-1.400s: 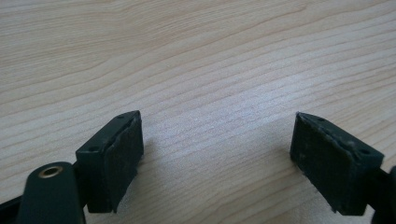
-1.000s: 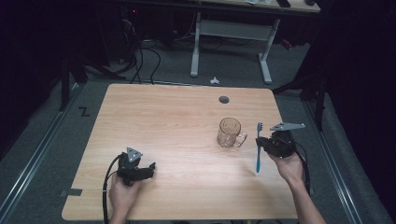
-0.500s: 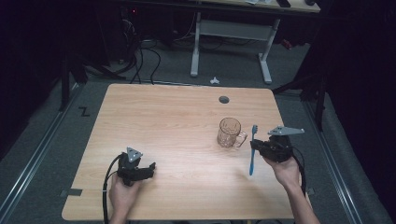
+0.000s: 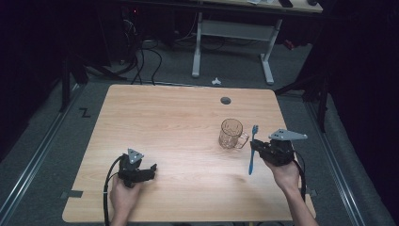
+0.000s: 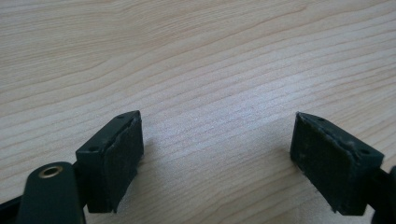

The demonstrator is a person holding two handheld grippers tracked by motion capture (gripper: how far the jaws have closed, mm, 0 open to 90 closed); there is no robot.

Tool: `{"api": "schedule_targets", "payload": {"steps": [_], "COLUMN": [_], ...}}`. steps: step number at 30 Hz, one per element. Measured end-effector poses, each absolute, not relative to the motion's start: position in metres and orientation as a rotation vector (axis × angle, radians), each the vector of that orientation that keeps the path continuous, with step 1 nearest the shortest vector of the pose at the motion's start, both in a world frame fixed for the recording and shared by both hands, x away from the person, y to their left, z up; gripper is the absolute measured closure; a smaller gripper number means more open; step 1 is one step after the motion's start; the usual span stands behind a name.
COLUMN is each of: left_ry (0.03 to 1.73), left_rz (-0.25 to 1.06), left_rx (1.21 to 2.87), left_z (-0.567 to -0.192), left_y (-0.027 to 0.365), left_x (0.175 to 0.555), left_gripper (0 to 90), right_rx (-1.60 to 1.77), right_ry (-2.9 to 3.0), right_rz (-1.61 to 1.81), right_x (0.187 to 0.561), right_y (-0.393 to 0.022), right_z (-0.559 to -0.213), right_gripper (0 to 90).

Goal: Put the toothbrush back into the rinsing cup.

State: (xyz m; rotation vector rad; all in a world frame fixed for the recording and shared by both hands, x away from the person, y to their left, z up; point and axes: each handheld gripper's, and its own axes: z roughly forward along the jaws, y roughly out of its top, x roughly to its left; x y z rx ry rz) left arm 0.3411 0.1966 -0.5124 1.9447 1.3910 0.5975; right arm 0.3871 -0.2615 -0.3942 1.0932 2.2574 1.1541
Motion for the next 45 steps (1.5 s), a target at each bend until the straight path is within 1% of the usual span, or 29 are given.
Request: {"api": "schedule_targets", "payload": {"steps": [13, 23, 45], "left_ry": [1.391, 1.391, 1.391], "left_rz": [0.597, 0.597, 0.597], "left_rx": [1.944, 1.945, 1.945], "left_z": [-0.512, -0.512, -0.512], "left_y": [0.197, 0.197, 0.197], "left_x": [0.341, 0.341, 0.341], "left_gripper": [17.9, 17.9, 17.9], "right_rx": [1.055, 1.022, 1.022], "right_ry": [2.249, 2.218, 2.170], "right_rz": [1.174, 1.198, 1.203], "right_x": [0.395, 0.409, 0.433], "right_y": [-0.252, -0.249, -0.244], "right_z": [-0.382, -0.362, -0.347], "right_gripper": [80.6, 80.6, 80.6]}}
